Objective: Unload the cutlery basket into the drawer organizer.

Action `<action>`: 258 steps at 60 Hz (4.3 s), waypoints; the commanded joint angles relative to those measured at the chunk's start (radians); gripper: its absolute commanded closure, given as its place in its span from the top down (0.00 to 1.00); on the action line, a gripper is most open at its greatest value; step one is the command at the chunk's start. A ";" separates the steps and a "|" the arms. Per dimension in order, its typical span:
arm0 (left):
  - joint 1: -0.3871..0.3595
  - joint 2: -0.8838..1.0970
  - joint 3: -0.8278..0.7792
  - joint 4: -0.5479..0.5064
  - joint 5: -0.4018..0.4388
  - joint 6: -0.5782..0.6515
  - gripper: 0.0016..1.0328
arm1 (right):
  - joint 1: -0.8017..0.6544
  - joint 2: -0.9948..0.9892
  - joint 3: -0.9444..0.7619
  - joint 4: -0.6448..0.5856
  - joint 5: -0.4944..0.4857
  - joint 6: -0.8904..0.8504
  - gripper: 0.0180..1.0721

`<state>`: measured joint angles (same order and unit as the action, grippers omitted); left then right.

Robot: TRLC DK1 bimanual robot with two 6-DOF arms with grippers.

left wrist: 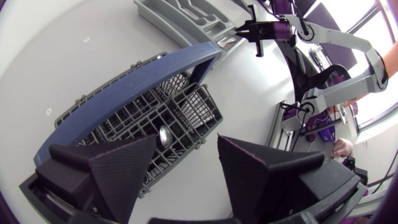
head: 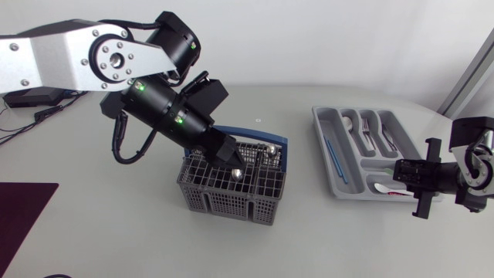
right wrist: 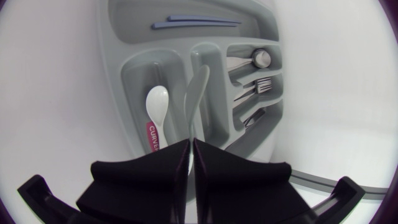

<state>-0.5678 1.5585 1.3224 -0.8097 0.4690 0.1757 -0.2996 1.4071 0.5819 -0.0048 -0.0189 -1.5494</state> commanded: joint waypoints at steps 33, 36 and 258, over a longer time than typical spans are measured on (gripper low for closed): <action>-0.037 0.017 -0.029 0.009 -0.032 -0.051 0.81 | 0.068 0.099 -0.139 0.305 0.120 -0.020 0.51; -0.040 0.018 -0.031 0.014 -0.032 -0.058 0.81 | 0.063 0.066 -0.142 0.299 0.111 -0.018 0.63; -0.172 -0.164 -0.054 -0.060 0.280 0.113 0.10 | 0.976 -0.425 0.095 -0.317 -0.518 0.913 0.58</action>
<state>-0.7353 1.3716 1.2285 -0.8497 0.7292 0.2554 0.6609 0.9703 0.6556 -0.3119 -0.5282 -0.6144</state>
